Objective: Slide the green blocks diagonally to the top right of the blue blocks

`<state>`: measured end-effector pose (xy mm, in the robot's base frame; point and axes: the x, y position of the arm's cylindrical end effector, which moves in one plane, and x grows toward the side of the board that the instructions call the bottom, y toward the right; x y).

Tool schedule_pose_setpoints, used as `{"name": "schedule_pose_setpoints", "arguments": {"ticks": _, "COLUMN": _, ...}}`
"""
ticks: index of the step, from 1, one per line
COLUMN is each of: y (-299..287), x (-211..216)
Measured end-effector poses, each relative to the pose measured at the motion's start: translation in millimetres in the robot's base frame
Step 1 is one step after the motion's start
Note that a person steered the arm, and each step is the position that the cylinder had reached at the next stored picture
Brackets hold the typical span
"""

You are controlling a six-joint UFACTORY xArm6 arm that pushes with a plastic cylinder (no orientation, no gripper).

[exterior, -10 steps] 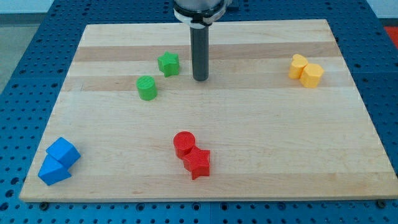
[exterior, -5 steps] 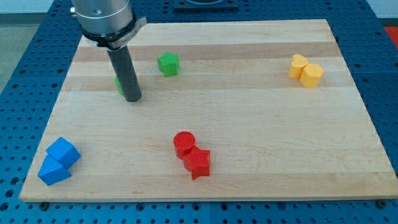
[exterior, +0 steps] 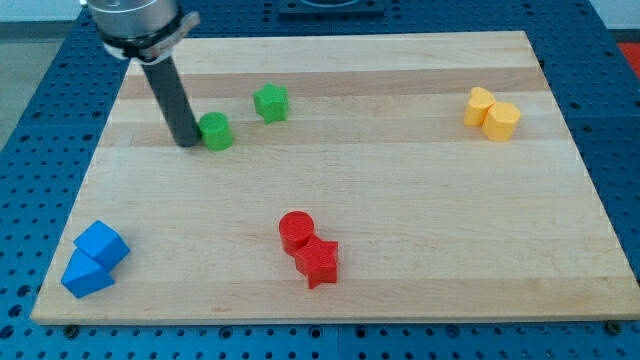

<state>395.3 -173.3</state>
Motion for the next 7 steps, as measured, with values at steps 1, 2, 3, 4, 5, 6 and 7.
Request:
{"name": "schedule_pose_setpoints", "arguments": {"ticks": 1, "y": 31.4, "x": -1.6}}
{"name": "schedule_pose_setpoints", "arguments": {"ticks": 2, "y": 64.7, "x": -15.2}}
{"name": "schedule_pose_setpoints", "arguments": {"ticks": 3, "y": 74.6, "x": -22.1}}
{"name": "schedule_pose_setpoints", "arguments": {"ticks": 4, "y": 74.9, "x": -22.1}}
{"name": "schedule_pose_setpoints", "arguments": {"ticks": 5, "y": 61.2, "x": -24.6}}
{"name": "schedule_pose_setpoints", "arguments": {"ticks": 6, "y": 52.6, "x": -45.2}}
{"name": "schedule_pose_setpoints", "arguments": {"ticks": 7, "y": 71.6, "x": -76.0}}
